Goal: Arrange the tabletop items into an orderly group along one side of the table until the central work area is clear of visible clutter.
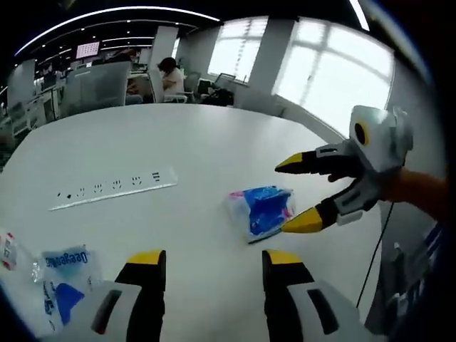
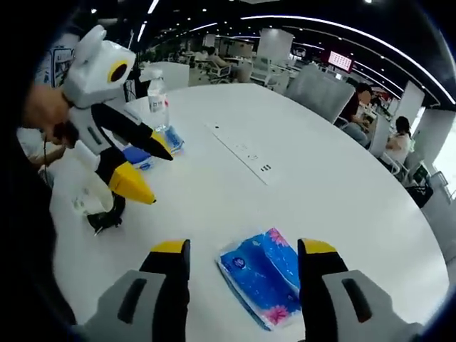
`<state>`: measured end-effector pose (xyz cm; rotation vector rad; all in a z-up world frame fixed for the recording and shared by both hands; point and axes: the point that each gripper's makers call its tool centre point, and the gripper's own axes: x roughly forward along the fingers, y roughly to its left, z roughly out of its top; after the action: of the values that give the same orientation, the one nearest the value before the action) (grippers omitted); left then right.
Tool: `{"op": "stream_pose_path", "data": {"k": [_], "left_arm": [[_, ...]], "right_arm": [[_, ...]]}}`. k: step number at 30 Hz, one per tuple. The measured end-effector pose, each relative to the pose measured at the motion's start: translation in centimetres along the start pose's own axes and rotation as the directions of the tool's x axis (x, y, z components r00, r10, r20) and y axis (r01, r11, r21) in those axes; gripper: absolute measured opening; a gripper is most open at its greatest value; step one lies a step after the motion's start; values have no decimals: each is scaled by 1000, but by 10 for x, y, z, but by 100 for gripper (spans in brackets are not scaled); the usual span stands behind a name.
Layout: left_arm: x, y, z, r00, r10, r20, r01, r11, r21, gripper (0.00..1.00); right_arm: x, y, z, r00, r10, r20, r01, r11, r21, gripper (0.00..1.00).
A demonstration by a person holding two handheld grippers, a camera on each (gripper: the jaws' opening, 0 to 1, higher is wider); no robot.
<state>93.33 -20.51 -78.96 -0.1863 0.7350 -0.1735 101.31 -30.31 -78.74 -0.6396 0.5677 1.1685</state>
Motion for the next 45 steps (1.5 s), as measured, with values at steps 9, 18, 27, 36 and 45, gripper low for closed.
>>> {"op": "stream_pose_path", "data": {"k": [9,18,27,36,45], "left_arm": [[-42,24,-10,1000,13,9,-14,997,70,55],[-72,54,-12,1000,-13,-12,15,982,187,59],[-93,71,-17,992,-97,-74,117,932,344,60],[-103,90,-27,975,-142,-171,205,872,444,57],[-100,111,-28,957,-144,-253,258,822,508,53]], "right_arm": [[7,35,29,997,17,69,-22,997,74,61],[5,95,52,993,21,116,-41,983,177,65],[2,143,67,990,5,142,-48,953,298,67],[-1,180,75,987,-48,153,-22,903,428,65],[-6,216,79,986,-75,147,-21,827,561,59]]}}
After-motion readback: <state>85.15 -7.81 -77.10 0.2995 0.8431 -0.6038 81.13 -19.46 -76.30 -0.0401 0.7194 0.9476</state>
